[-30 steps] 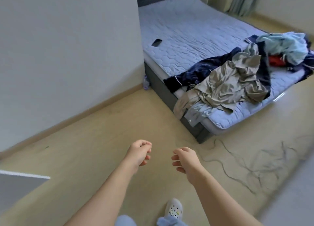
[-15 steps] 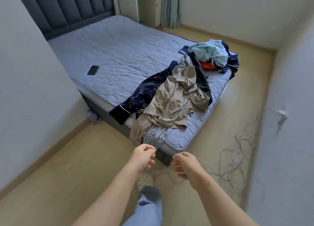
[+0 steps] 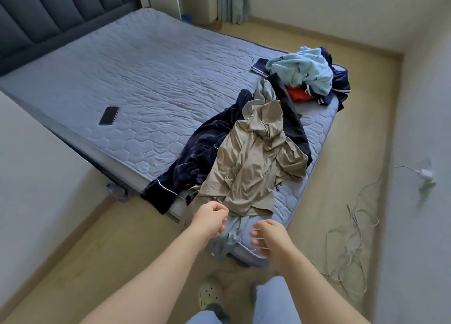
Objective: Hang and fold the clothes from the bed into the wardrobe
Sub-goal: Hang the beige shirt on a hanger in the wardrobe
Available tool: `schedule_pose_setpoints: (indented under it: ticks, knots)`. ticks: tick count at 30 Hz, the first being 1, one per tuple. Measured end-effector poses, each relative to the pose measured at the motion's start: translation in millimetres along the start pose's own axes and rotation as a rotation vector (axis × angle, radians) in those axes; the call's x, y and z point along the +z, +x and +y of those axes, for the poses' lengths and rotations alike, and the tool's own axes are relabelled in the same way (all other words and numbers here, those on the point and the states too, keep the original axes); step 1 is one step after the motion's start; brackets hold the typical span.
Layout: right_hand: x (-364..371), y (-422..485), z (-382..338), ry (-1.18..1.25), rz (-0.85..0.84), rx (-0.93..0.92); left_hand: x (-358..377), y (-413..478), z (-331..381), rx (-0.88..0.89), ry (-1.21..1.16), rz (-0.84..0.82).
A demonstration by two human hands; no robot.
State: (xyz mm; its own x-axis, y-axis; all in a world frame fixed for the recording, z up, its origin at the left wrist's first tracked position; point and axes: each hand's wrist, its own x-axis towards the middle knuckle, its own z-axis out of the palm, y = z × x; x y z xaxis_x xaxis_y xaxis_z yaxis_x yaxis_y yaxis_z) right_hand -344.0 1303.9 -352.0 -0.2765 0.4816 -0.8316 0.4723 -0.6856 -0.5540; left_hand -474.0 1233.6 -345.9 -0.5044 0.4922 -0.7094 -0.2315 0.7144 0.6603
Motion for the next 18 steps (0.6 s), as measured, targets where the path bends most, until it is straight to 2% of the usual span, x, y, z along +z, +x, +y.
schedule_pose_setpoints:
  ticks: [5, 10, 18]
  knots:
    - [-12, 54, -45, -0.117, -0.049, -0.008, 14, 56, 48, -0.023, 0.016, 0.014]
    - [-39, 121, -111, -0.189, -0.102, 0.004, 46, 119, 91, -0.09, -0.068, 0.07]
    - [-131, 262, -213, -0.42, -0.114, 0.082, 137, 240, 160, -0.325, -0.216, 0.202]
